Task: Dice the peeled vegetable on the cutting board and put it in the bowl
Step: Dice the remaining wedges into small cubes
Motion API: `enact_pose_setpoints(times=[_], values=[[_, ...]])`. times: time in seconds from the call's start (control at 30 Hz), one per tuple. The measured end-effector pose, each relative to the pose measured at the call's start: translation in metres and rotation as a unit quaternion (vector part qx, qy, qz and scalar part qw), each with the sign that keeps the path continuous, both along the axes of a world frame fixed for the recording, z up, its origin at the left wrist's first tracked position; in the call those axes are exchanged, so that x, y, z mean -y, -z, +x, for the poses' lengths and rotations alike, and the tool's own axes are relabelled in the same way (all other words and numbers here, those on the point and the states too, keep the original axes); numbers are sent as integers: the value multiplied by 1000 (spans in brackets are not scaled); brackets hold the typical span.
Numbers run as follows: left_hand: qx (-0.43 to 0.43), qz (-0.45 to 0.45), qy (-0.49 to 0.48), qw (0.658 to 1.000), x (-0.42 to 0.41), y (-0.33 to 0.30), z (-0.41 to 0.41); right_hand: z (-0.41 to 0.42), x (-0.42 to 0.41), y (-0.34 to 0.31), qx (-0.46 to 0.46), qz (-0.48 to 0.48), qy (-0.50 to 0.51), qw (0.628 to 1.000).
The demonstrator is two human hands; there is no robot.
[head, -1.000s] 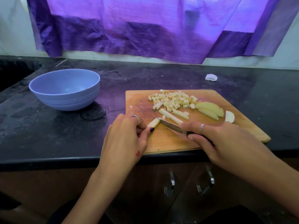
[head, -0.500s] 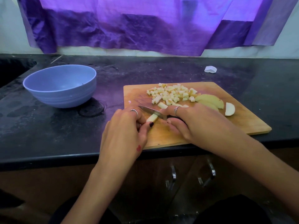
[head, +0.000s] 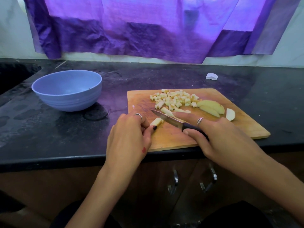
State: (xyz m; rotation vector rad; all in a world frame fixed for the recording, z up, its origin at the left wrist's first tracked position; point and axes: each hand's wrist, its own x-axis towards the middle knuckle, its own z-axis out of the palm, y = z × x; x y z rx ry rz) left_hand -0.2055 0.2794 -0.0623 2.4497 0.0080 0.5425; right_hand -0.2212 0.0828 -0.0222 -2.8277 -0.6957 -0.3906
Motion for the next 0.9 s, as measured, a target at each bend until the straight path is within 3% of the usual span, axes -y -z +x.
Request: enact_pose_setpoints(times=[0.43,0.67,0.9], values=[[12,12,-10,1000,0,2,0,24,-25,-1,-45,-59,-25,997],[-3,13,-20,1000,2,-1,-3,-4,-8,-1,-46,-144,-4,989],[-14,3,-15,1000,1,-1,-1,-13,-11,-5,-18,-114,40,993]])
